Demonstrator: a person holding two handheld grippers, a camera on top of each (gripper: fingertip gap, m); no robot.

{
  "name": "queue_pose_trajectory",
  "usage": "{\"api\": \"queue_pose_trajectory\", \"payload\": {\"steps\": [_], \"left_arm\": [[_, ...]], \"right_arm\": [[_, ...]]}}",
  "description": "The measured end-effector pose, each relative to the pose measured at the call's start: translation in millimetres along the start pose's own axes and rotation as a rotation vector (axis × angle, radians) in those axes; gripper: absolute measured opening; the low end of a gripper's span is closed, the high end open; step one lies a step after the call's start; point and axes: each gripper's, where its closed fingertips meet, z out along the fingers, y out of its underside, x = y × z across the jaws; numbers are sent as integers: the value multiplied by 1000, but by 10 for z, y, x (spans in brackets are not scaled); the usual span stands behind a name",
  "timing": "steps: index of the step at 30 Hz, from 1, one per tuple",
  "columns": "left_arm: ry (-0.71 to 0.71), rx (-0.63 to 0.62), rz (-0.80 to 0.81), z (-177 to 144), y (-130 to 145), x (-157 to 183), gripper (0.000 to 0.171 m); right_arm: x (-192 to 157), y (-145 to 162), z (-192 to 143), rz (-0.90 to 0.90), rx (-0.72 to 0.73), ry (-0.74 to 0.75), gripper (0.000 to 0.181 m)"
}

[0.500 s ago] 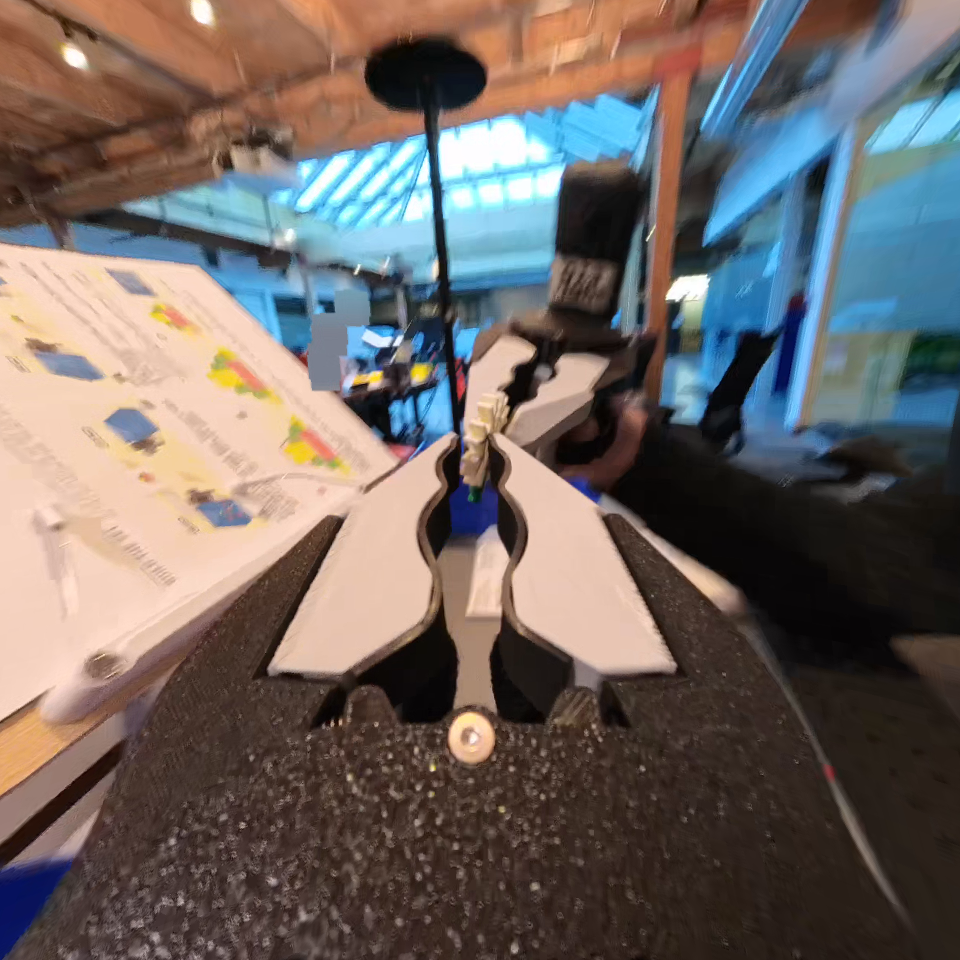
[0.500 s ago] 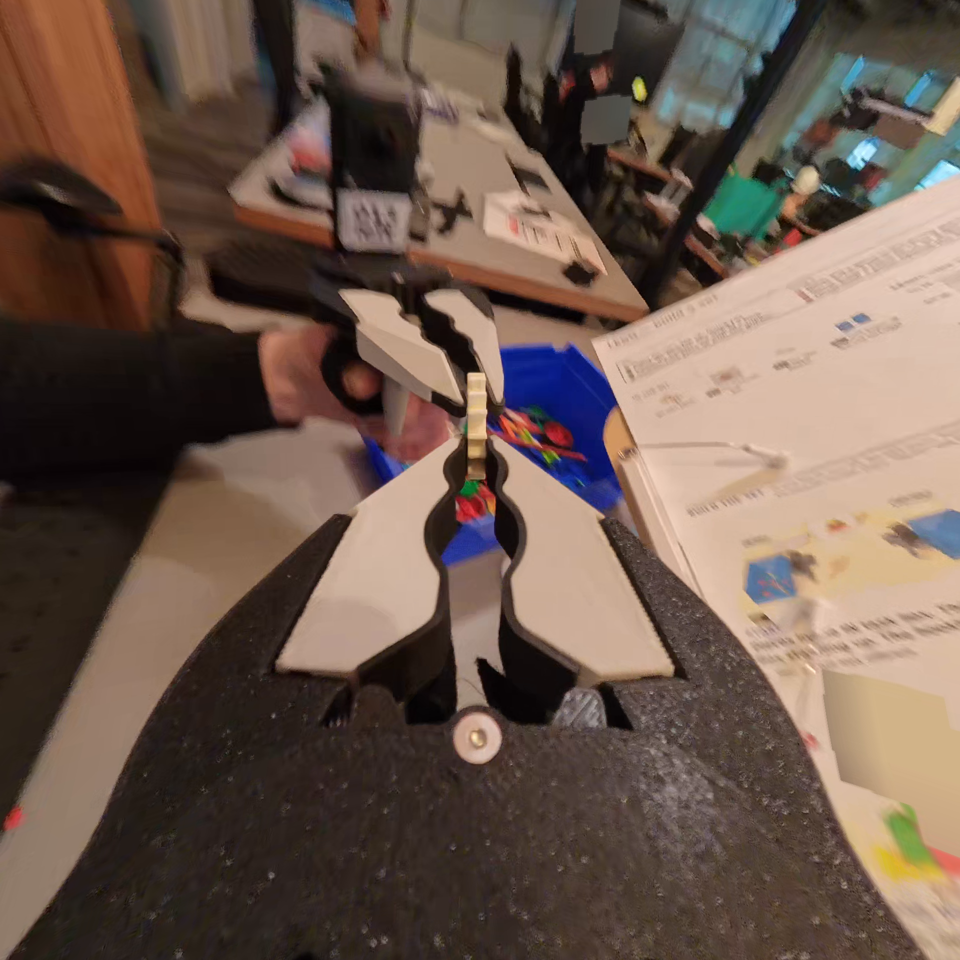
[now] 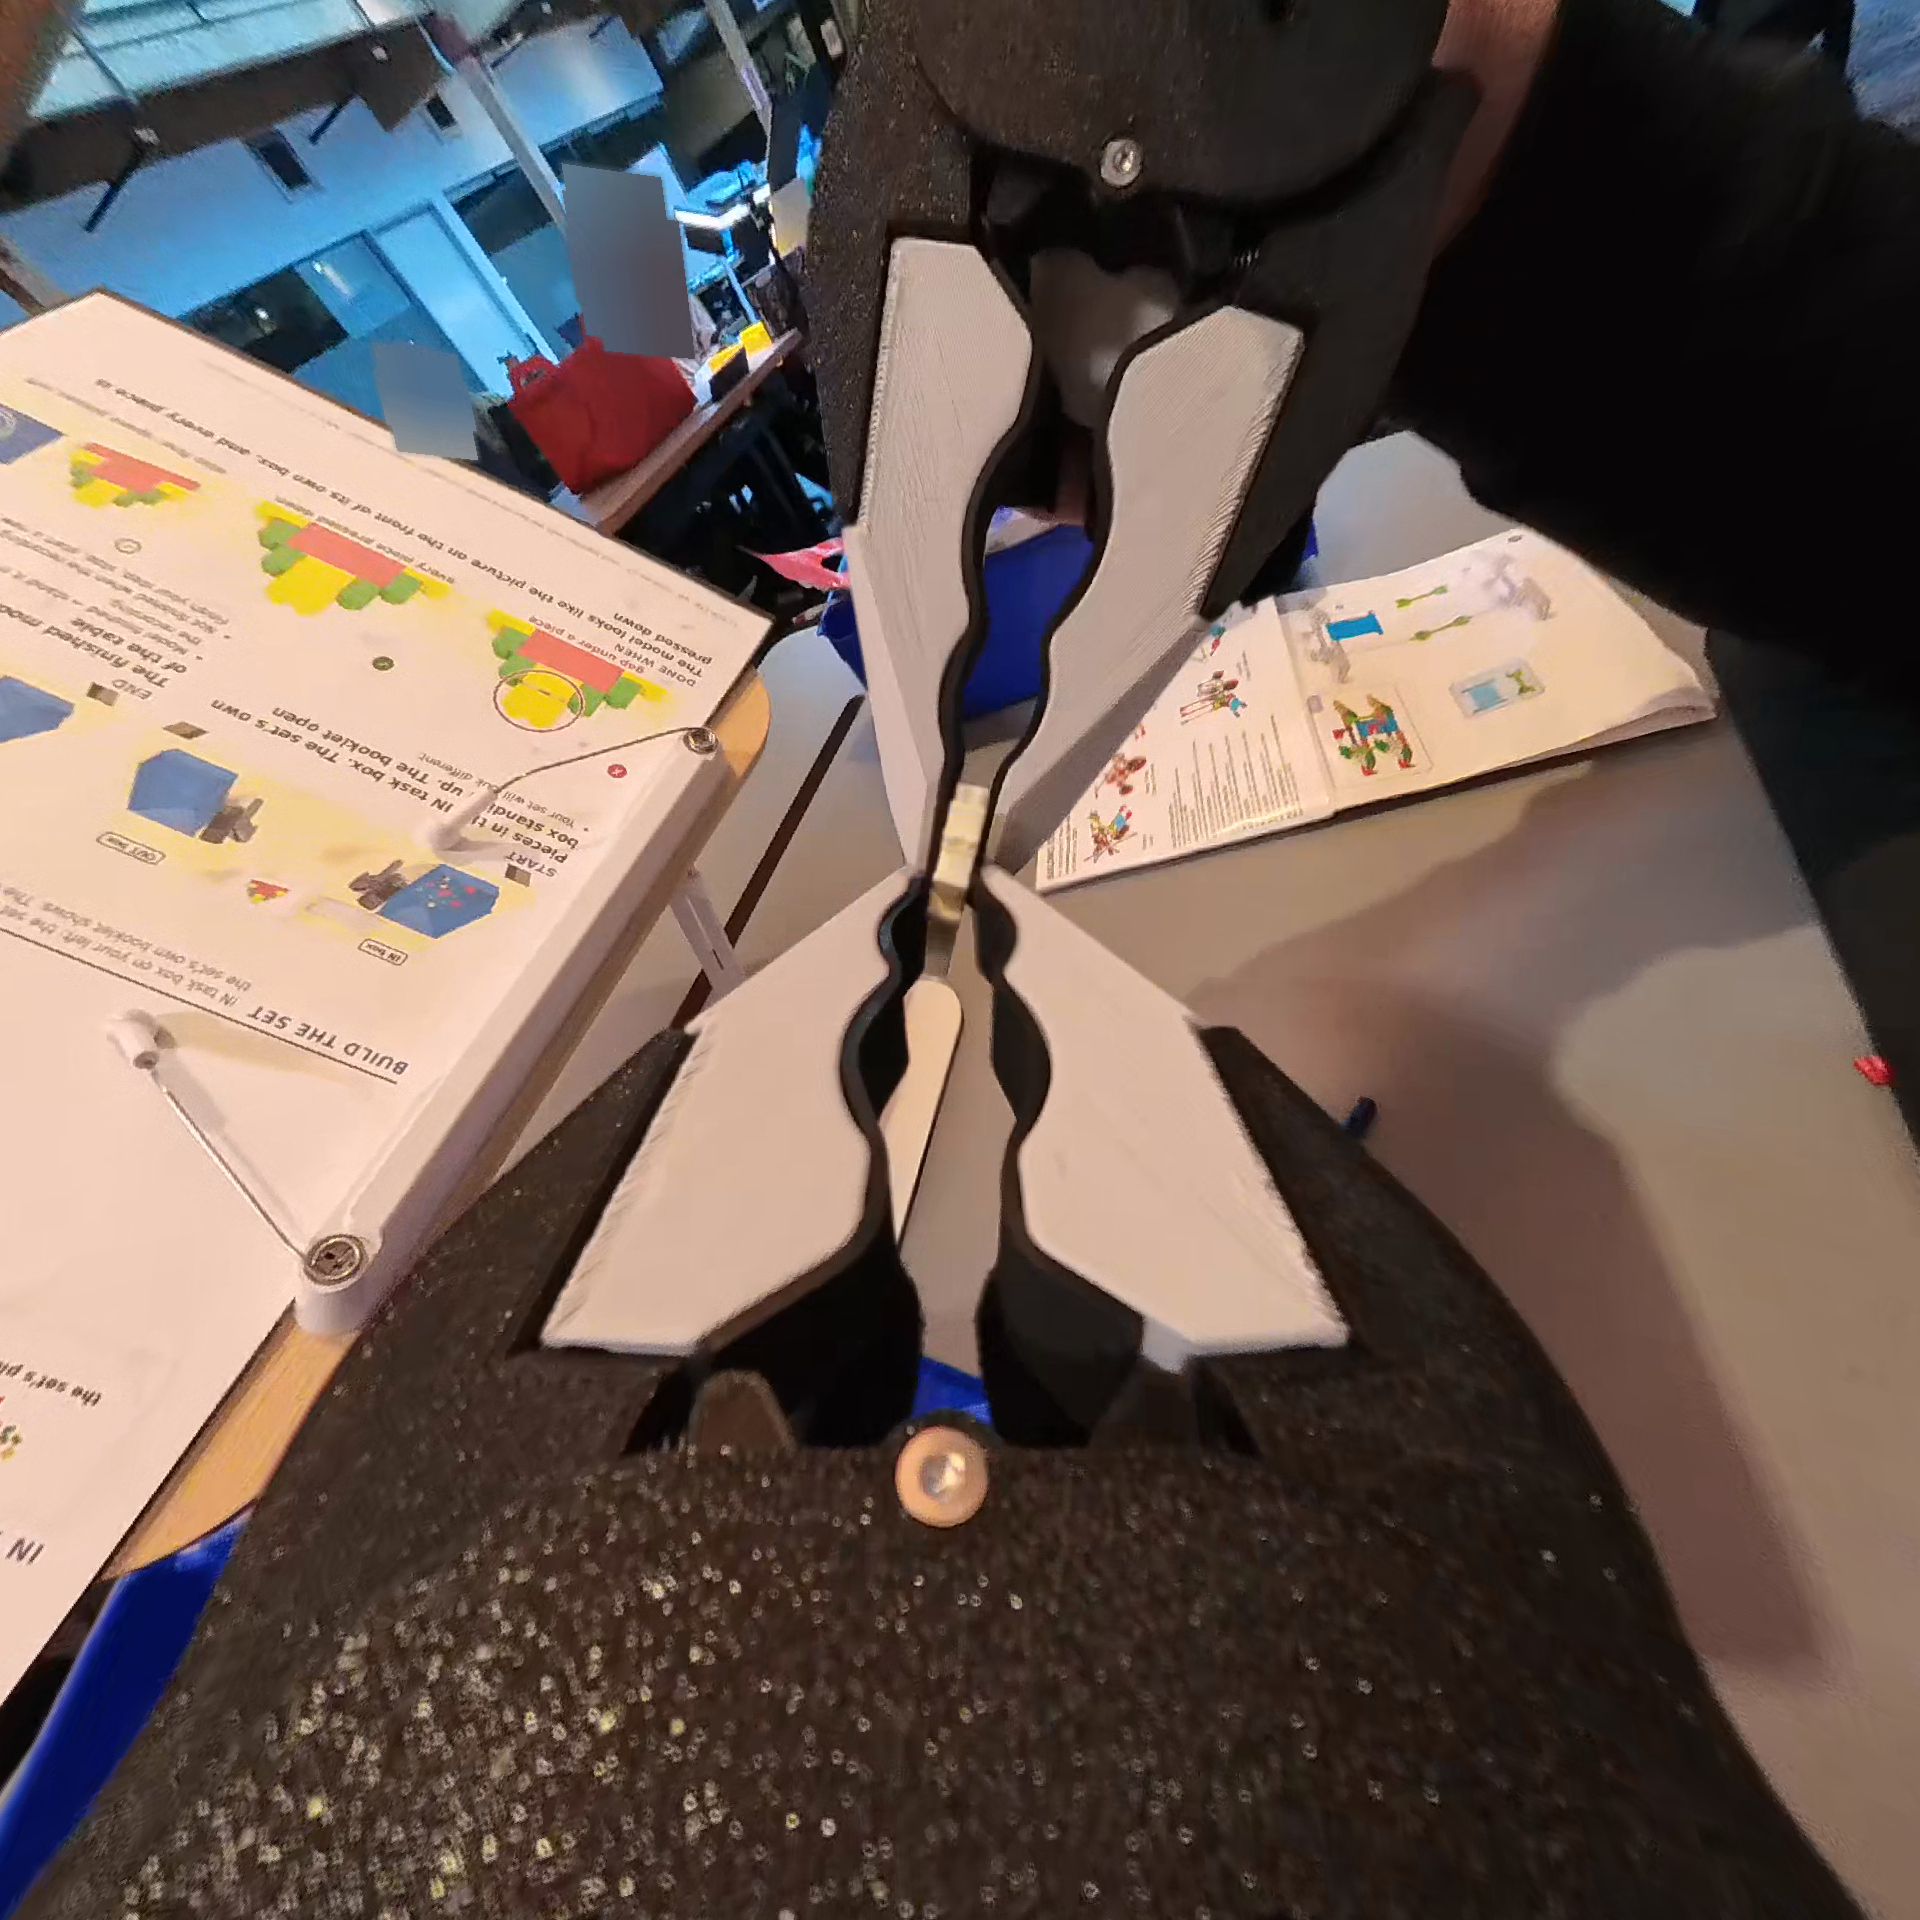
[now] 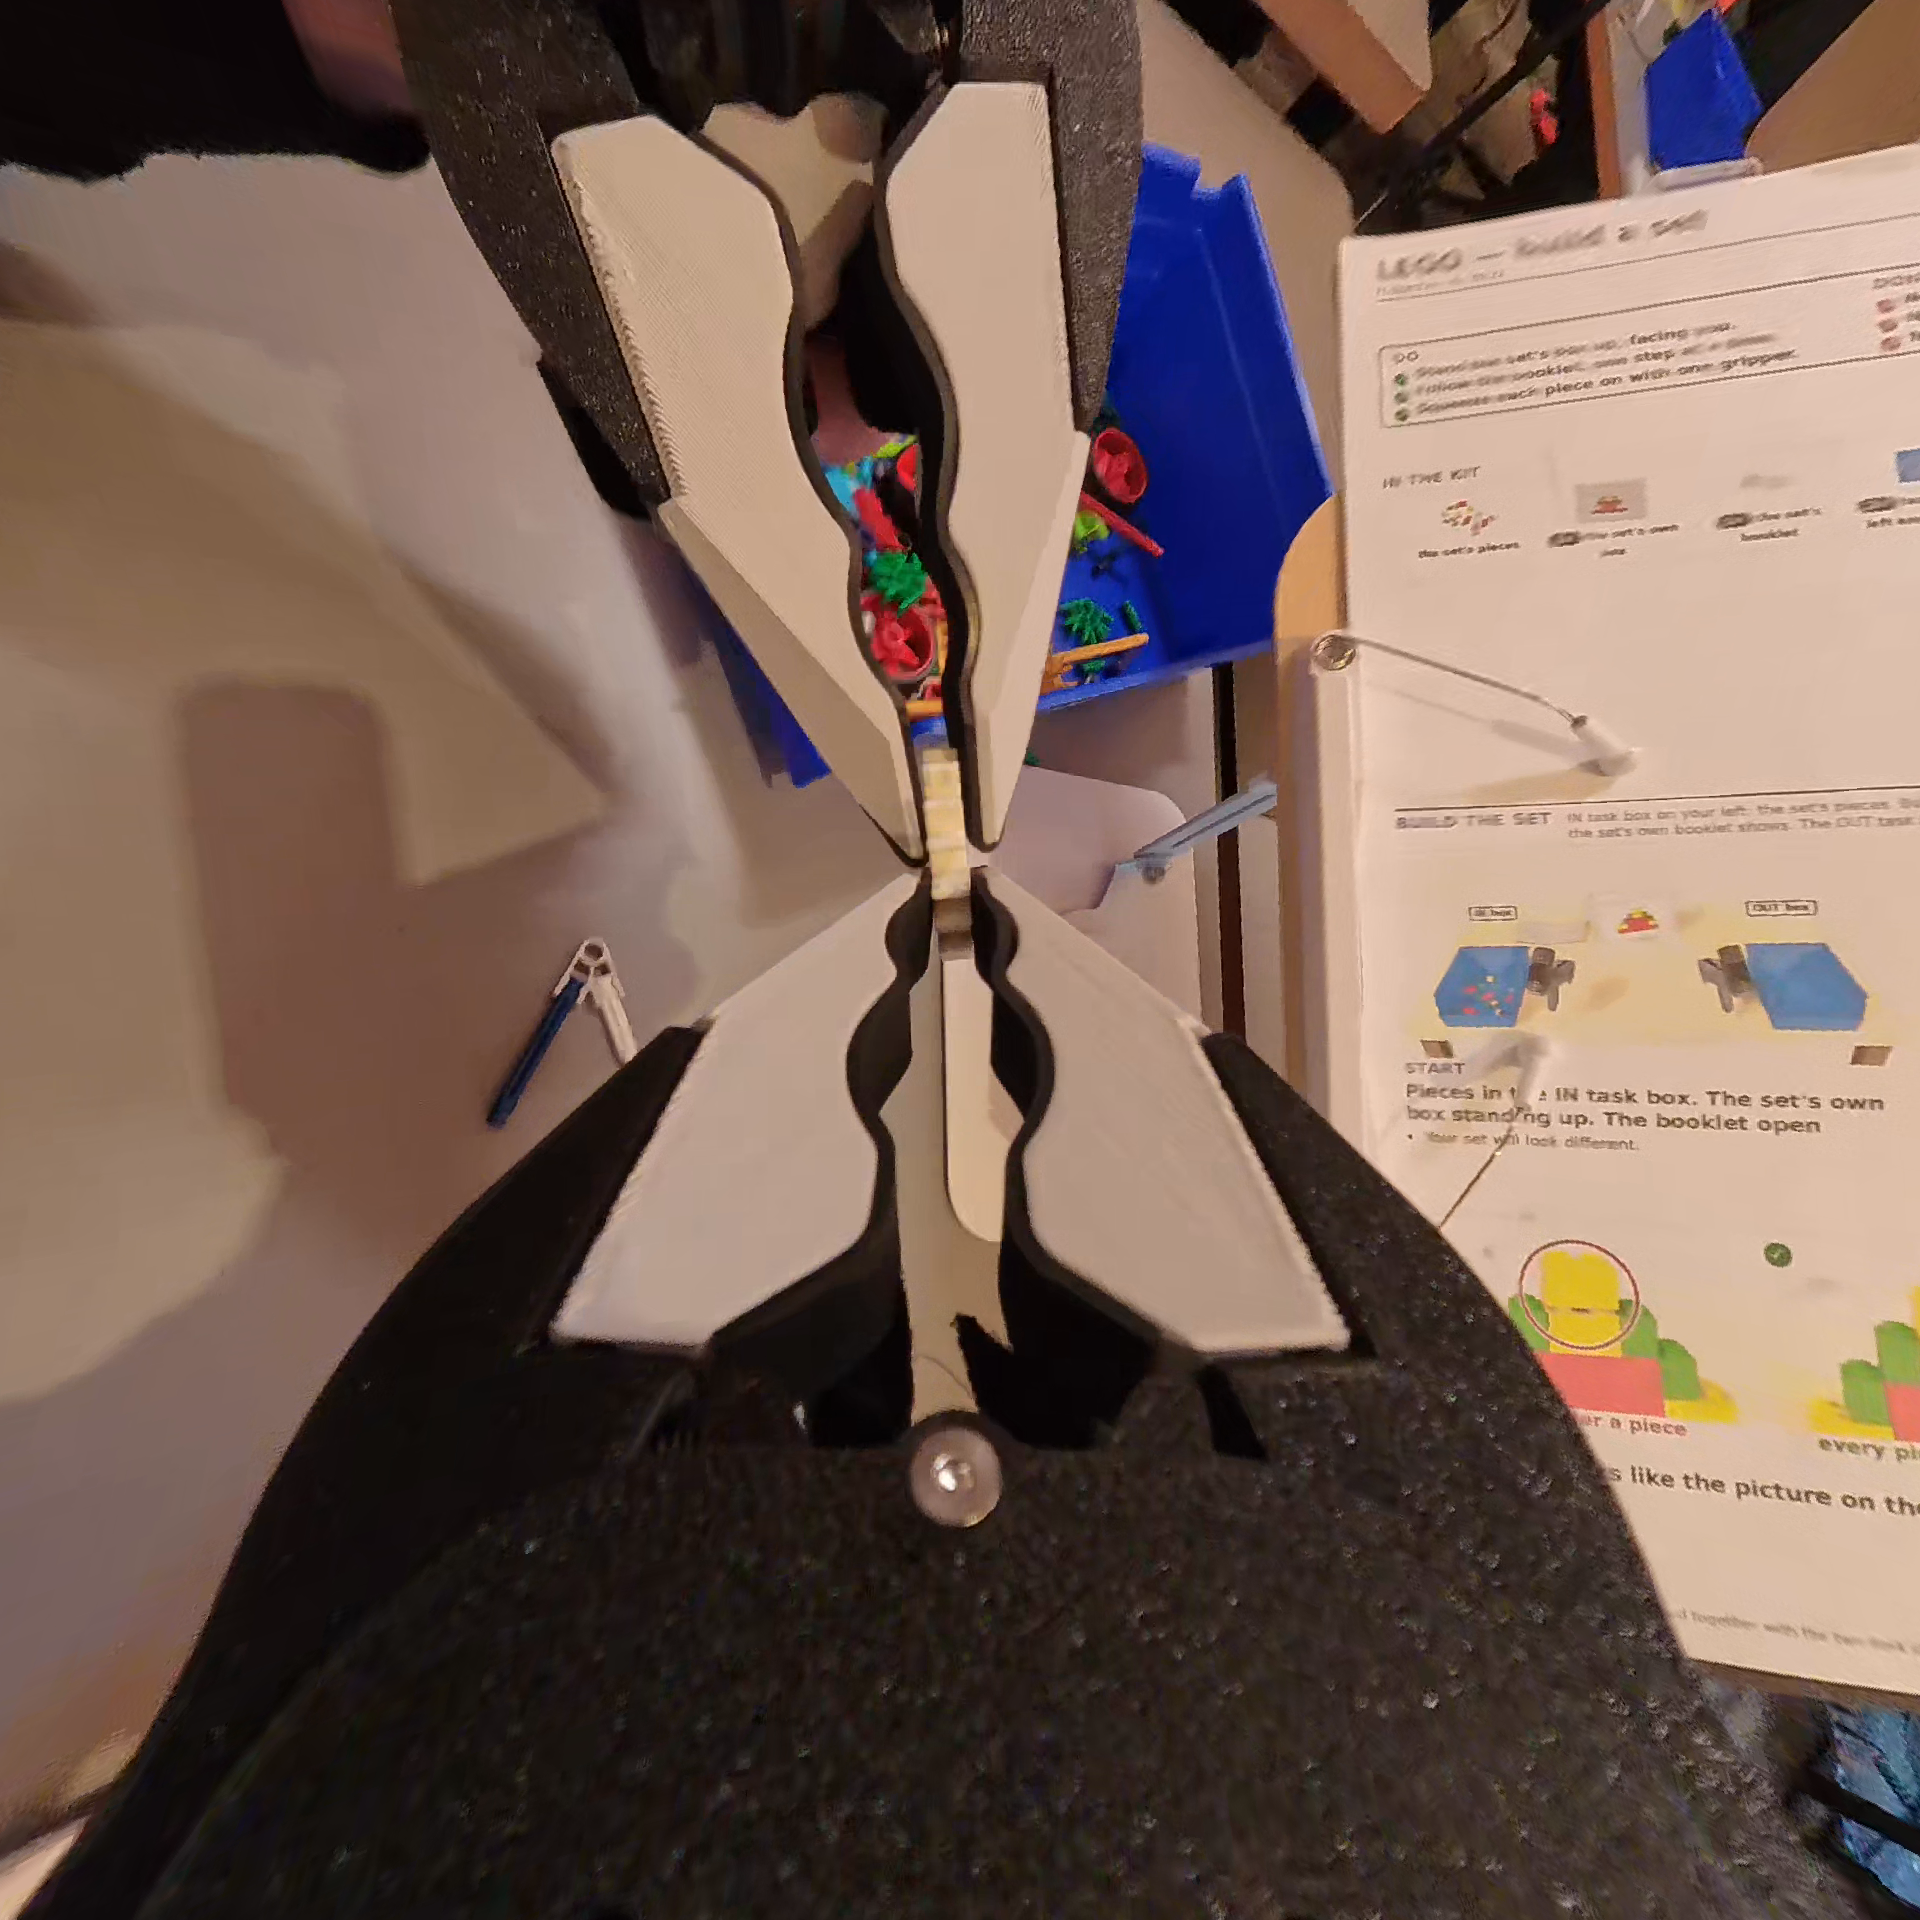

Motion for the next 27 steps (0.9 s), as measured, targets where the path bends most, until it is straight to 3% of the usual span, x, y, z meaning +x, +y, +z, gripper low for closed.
{"api": "queue_pose_trajectory", "payload": {"steps": [5,19,22,27], "left_arm": [[-34,183,-119,-161,-222,-192,4],[115,642,-380,-326,-605,-261,4],[110,619,-373,-304,-552,-267,4],[6,414,-234,-220,-392,-278,9]], "right_arm": [[186,-198,-147,113,249,7,17],[257,-481,-395,332,756,-231,5],[255,-441,-342,318,714,-215,4],[238,-362,-245,241,565,-132,3]]}}
